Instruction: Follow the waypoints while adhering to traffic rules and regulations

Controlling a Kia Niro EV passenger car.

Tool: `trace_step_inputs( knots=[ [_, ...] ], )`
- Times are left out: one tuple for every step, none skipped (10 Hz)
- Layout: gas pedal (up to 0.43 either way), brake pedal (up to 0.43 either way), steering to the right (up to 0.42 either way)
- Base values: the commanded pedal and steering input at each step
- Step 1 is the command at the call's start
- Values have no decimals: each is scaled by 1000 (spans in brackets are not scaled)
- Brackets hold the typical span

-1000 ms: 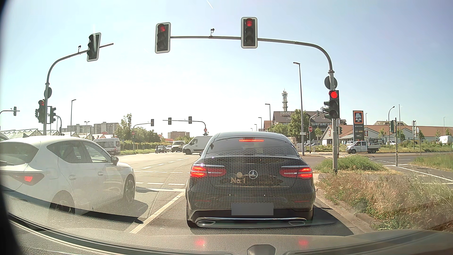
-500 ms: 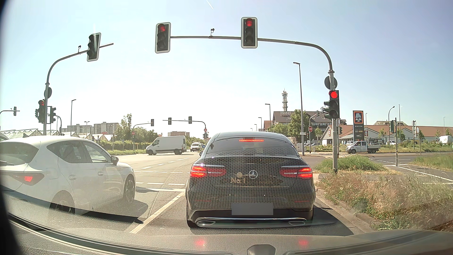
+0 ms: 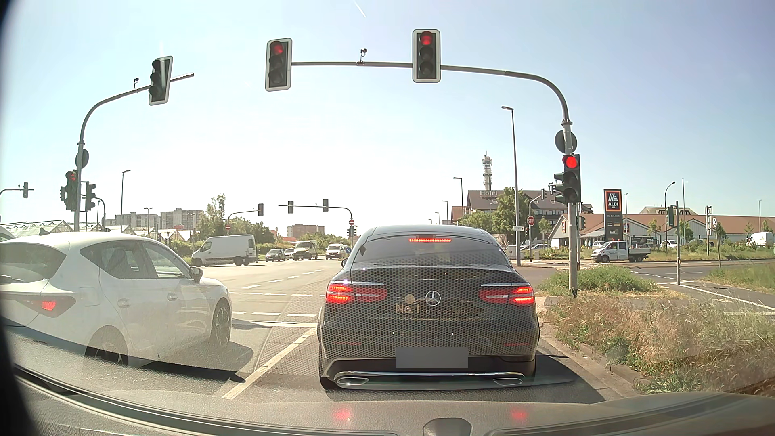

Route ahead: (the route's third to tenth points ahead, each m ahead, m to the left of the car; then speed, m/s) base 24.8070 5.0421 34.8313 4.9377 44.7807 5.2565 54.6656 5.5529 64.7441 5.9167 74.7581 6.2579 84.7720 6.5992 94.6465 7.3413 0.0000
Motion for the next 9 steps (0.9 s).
trace_step_inputs(
  knots=[
    [0, 250, -2],
    [0, 250, -2],
    [0, 250, -2],
    [0, 250, -2],
    [0, 250, -2],
    [0, 250, -2],
    [0, 250, -2],
    [0, 250, -2],
    [0, 250, -2]
  ],
)
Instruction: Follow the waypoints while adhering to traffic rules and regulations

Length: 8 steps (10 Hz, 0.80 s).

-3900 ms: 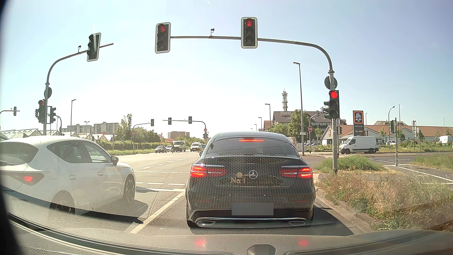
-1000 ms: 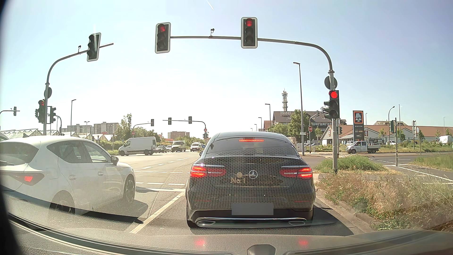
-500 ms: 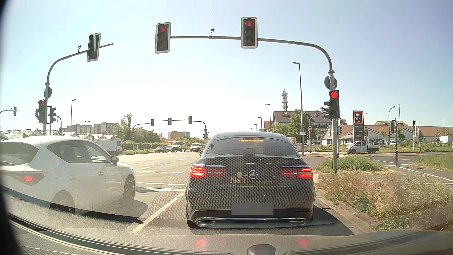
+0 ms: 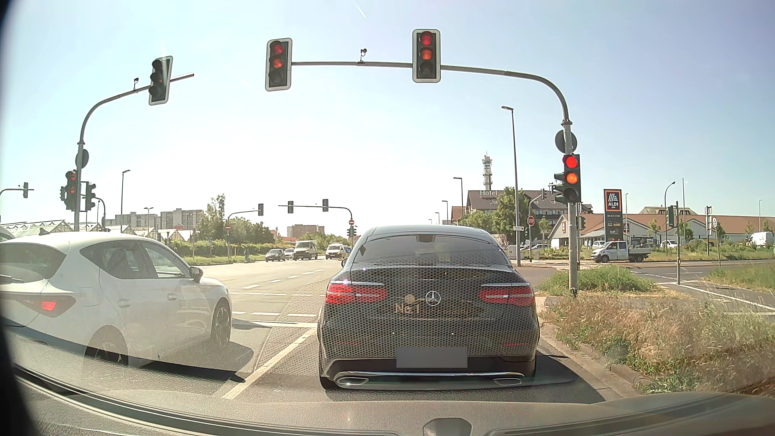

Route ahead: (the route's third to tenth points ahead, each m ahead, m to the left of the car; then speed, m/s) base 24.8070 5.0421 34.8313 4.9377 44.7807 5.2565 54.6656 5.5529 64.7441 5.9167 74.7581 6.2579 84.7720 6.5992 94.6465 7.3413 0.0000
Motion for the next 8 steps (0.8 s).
trace_step_inputs(
  knots=[
    [0, 250, -2],
    [0, 250, -2],
    [0, 250, -2],
    [0, 250, -2],
    [0, 250, -2],
    [0, 250, -3],
    [0, 250, -3],
    [0, 250, -3]
  ],
)
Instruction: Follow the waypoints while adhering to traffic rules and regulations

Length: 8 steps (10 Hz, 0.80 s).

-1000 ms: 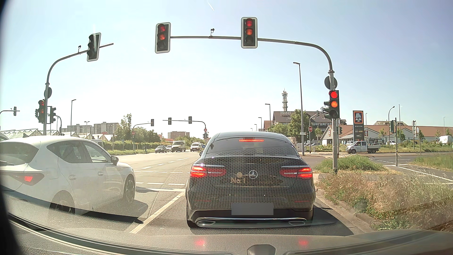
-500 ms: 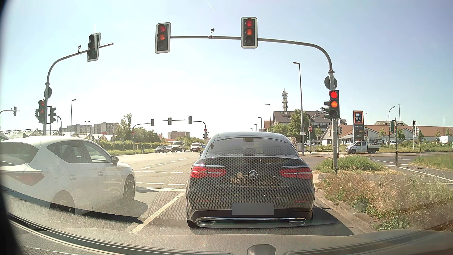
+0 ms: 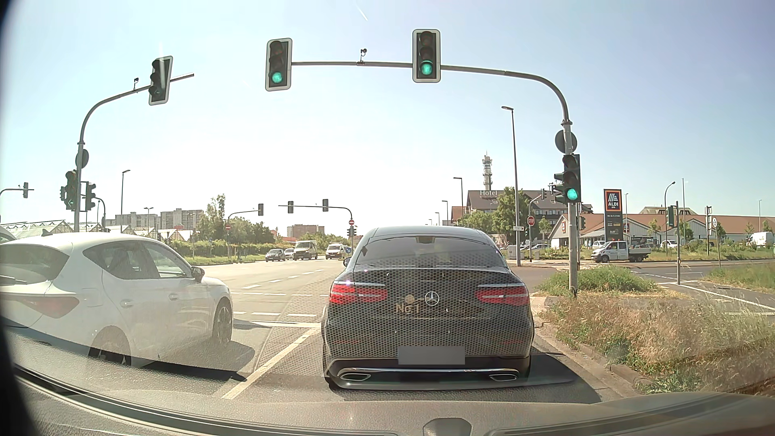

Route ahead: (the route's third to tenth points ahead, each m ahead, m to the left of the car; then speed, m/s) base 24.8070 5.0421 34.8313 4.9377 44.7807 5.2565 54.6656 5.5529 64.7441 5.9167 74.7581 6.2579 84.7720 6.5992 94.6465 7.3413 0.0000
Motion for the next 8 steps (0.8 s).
trace_step_inputs(
  knots=[
    [0, 250, -3],
    [0, 250, -3],
    [0, 250, -3],
    [0, 250, -3],
    [0, 250, -3],
    [0, 250, -3],
    [0, 250, -3],
    [0, 134, -3]
  ],
)
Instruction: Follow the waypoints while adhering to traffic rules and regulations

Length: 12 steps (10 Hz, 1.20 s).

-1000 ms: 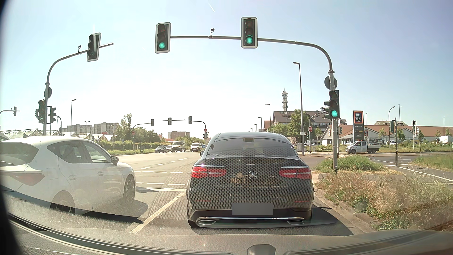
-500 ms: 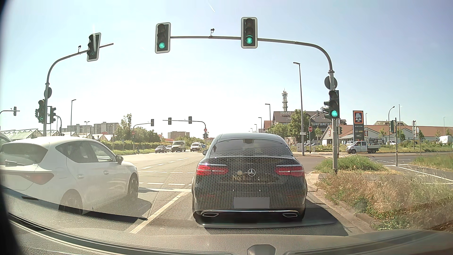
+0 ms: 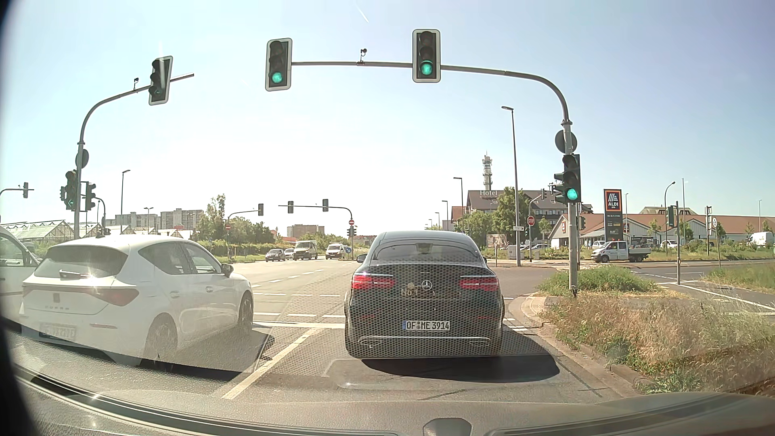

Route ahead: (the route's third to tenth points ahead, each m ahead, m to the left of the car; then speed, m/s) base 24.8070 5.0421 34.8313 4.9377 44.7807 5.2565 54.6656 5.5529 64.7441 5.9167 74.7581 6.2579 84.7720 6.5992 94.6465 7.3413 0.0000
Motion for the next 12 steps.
trace_step_inputs(
  knots=[
    [0, 24, -2],
    [0, 24, -2],
    [0, 24, -2],
    [0, 24, -1],
    [0, 24, 0],
    [8, 24, 1],
    [110, 24, 2],
    [130, 24, 2],
    [169, 24, 1],
    [209, 24, 1],
    [228, 24, 2],
    [240, 24, 3]
  ],
)
